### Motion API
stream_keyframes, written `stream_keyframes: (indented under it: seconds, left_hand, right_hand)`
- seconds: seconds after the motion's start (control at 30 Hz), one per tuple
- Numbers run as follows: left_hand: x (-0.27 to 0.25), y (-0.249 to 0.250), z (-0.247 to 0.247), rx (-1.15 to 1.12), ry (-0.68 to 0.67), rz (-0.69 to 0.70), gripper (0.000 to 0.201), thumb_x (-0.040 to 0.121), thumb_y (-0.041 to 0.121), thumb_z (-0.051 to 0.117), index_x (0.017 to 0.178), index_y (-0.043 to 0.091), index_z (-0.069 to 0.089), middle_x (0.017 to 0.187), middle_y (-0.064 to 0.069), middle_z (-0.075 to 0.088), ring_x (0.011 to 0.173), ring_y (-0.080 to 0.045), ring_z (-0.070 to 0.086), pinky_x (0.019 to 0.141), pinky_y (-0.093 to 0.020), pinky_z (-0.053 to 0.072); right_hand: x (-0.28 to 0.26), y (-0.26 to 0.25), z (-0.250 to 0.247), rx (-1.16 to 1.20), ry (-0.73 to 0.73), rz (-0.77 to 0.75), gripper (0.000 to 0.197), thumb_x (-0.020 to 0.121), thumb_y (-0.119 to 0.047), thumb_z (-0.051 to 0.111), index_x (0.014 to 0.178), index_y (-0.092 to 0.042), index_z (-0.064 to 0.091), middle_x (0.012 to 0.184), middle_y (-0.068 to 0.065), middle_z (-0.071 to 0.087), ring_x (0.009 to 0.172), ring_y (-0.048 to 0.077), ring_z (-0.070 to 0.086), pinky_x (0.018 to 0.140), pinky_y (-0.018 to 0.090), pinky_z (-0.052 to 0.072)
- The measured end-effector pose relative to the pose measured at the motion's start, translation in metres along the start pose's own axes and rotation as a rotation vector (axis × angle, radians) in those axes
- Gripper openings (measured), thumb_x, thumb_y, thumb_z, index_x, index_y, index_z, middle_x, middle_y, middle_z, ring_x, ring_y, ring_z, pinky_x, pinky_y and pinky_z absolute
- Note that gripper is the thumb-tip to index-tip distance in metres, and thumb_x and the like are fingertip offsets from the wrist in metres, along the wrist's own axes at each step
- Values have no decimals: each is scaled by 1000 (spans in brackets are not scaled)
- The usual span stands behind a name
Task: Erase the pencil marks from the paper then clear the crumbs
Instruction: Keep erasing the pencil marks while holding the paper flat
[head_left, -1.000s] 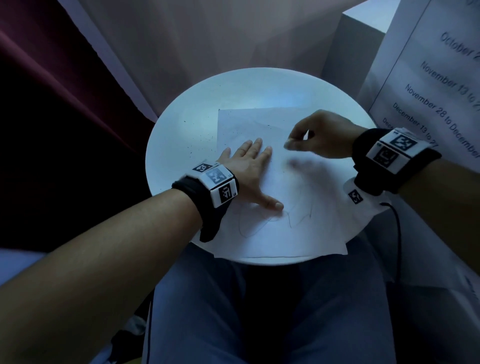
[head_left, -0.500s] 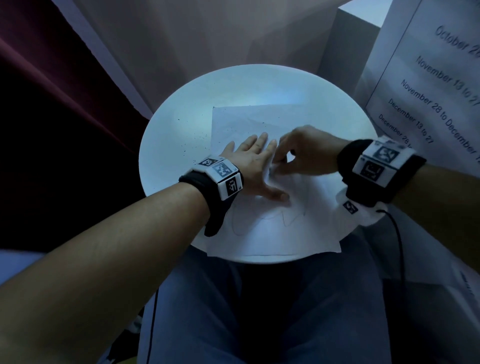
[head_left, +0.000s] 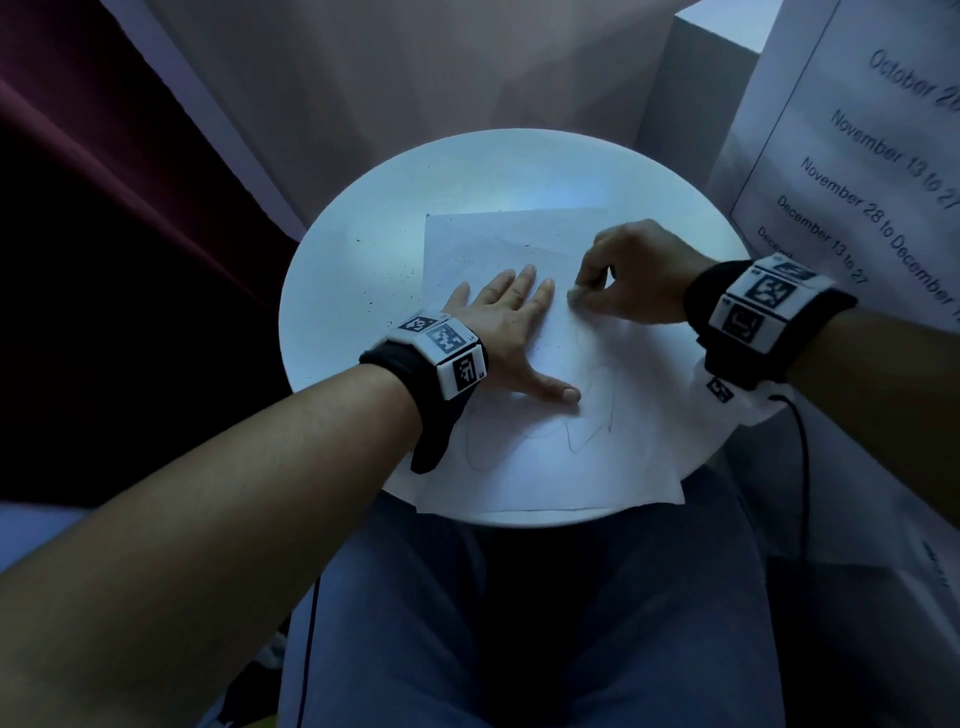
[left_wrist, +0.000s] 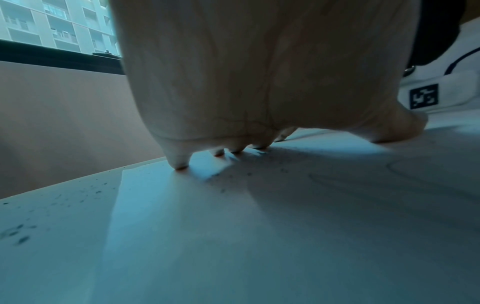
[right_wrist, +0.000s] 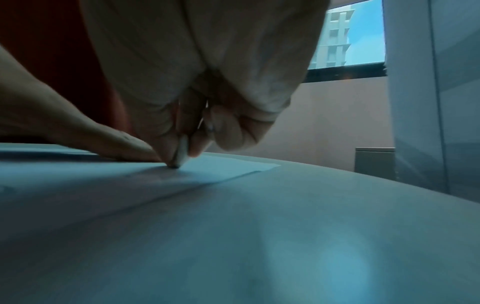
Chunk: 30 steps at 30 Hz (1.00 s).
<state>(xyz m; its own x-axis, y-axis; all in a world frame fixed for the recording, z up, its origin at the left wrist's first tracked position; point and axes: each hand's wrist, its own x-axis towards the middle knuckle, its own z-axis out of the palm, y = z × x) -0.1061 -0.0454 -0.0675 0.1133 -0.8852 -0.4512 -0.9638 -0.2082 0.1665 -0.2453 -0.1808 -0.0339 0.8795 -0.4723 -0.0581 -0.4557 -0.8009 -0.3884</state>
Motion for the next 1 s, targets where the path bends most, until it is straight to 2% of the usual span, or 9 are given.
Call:
stream_keyframes:
  seconds: [0.1, 0.17, 0.23, 0.37, 0.53, 0.63, 0.77, 0.93, 1.0]
  left_hand:
    - [0, 1, 0, 2, 1, 4, 135, 61, 94, 52, 156, 28, -17, 164, 3, -22, 151, -16, -18, 120, -52, -6]
    - [1, 0, 0, 2, 0, 8, 136, 60, 94, 52, 156, 28, -17, 164, 3, -22, 151, -16, -18, 120, -52, -6]
    - [1, 0, -1, -3, -7, 6, 136, 59, 95, 51, 156, 28, -17, 164, 4, -23, 151, -15, -19, 120, -52, -7]
    - [0, 1, -1, 3, -13, -2, 136, 59, 95, 51, 156, 28, -17, 163, 5, -24, 150, -14, -20, 120, -52, -8]
    - [1, 1, -1, 3, -10, -1, 136, 59, 95, 51, 156, 28, -17, 164, 4, -23, 150, -15, -19, 120, -52, -7]
    - [0, 1, -1, -6, -14, -2, 136, 59, 95, 51, 155, 29, -18, 163, 5, -24, 150, -14, -20, 120, -51, -8]
    - [-2, 2, -3, -7, -15, -11, 138, 57, 95, 54, 156, 30, -16, 164, 4, -23, 151, -16, -18, 119, -54, -6]
    - [0, 6, -8, 9, -38, -17, 138, 54, 94, 58, 155, 36, -14, 164, -2, -21, 151, -23, -16, 117, -60, -1]
    - [1, 7, -10, 13, -51, -25, 138, 53, 95, 58, 155, 37, -15, 164, -2, -23, 151, -23, -17, 117, -59, -2]
  right_hand:
    - [-17, -22, 15, -29, -76, -98, 8, 76, -15, 66, 69, -15, 70, 72, -2, 59, 69, 24, 59, 66, 34, 50]
    - [-27, -30, 19, -4, -174, -149, 8, 75, -13, 68, 68, -16, 70, 69, -4, 60, 62, 14, 55, 62, 24, 45]
    - [-19, -21, 13, 0, -178, -135, 6, 78, -19, 72, 72, -16, 72, 70, -8, 58, 62, 5, 52, 61, 13, 38]
    - [3, 5, -2, 0, -1, 13, 12, 79, -23, 73, 77, -12, 74, 77, -1, 64, 74, 19, 61, 67, 23, 40]
    - [-27, -30, 19, -18, -159, -158, 13, 75, -16, 70, 63, -18, 67, 68, 0, 63, 63, 18, 56, 61, 27, 43]
    - [-15, -16, 10, 12, -152, -102, 10, 79, -25, 73, 72, -19, 71, 71, -6, 62, 62, 6, 53, 60, 15, 37]
    - [-1, 7, 0, 34, -4, 13, 13, 80, -27, 73, 76, -15, 73, 72, -6, 63, 66, 5, 56, 59, 17, 36]
    - [-24, -9, 5, -3, -223, -74, 11, 79, -30, 75, 74, -20, 72, 70, -12, 58, 63, 1, 53, 57, 10, 33]
    - [-18, -5, 3, -4, -201, -65, 12, 79, -32, 74, 75, -21, 72, 71, -12, 61, 62, 0, 53, 56, 7, 33]
